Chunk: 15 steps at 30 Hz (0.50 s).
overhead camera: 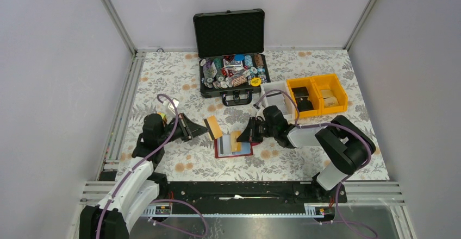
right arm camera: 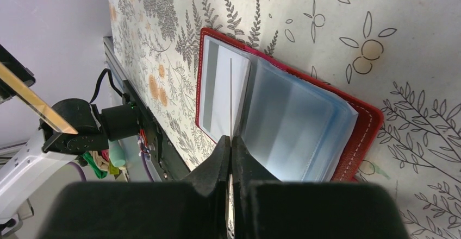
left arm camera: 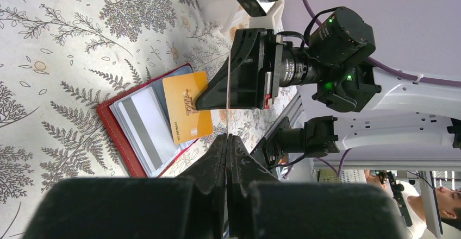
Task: Put the credit cards into the card holder
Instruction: Insert the credit card into the card holder.
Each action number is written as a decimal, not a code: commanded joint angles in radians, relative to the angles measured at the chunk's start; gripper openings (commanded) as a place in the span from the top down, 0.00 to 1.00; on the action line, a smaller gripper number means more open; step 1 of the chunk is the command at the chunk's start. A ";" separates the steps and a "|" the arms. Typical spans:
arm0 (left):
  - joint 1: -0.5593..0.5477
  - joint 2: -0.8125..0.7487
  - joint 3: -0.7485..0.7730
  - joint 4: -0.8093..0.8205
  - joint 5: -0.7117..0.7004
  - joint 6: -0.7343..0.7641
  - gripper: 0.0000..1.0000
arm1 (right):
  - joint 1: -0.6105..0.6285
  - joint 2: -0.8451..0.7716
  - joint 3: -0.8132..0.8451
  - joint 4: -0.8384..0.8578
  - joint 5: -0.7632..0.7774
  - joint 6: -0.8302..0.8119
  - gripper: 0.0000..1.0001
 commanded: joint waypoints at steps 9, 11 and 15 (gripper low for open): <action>0.003 0.005 0.001 0.071 0.022 0.003 1.00 | 0.012 0.017 0.019 0.027 0.037 0.003 1.00; 0.003 0.004 0.003 0.068 0.022 0.005 1.00 | 0.013 0.018 0.019 0.018 0.043 0.000 1.00; 0.003 0.003 0.003 0.065 0.021 0.006 1.00 | 0.013 0.015 0.018 0.011 0.053 -0.001 1.00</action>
